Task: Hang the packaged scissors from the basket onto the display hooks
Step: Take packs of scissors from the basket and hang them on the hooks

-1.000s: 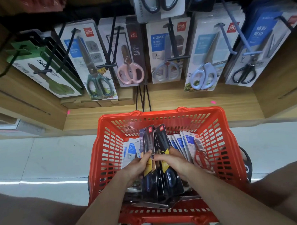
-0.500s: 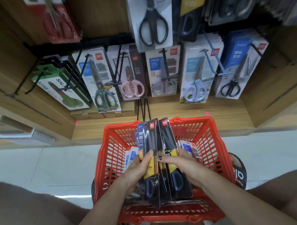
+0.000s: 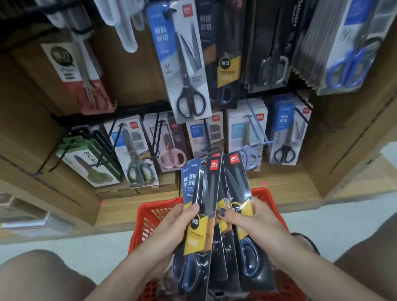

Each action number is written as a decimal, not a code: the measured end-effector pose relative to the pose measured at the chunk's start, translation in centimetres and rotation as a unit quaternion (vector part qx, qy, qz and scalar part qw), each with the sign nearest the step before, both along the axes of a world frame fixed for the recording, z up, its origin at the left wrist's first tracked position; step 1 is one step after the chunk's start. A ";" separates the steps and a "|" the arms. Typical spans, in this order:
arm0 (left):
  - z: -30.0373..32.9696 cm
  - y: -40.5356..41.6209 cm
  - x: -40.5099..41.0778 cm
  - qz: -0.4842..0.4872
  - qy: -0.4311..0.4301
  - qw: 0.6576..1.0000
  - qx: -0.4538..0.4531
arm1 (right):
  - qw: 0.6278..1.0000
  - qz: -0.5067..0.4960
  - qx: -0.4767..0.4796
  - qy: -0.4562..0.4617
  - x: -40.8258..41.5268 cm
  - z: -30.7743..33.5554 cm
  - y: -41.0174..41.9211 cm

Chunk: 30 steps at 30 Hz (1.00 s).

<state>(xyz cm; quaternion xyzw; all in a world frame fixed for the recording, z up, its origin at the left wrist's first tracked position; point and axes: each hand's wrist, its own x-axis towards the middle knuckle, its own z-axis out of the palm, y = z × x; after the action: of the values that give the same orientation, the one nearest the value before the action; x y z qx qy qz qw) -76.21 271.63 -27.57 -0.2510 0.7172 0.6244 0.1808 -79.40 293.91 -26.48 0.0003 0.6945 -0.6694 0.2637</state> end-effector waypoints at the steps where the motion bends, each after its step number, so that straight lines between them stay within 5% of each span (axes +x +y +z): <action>1: 0.9 0.0 -0.1 -0.028 0.001 0.999 0.021 | 1.000 -0.007 0.001 0.013 -0.1 0.7 0.2; 9: 7.0 0.2 -3.0 -0.023 0.099 0.982 0.159 | 0.995 -0.039 -0.010 0.091 -1.8 4.9 1.4; 21: 12.7 -1.5 -8.1 0.026 0.229 0.964 0.132 | 0.954 -0.107 -0.056 0.275 -7.9 10.9 1.9; 30: 12.5 -4.5 -9.5 0.087 0.289 0.943 0.143 | 0.937 -0.114 -0.112 0.311 -10.7 13.2 2.0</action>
<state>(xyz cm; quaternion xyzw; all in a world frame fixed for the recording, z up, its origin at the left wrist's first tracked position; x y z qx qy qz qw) -85.75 267.08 -15.11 -0.0927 0.6176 0.7791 -0.0549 -90.15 295.89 -13.31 -0.1582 0.6578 -0.7349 -0.0455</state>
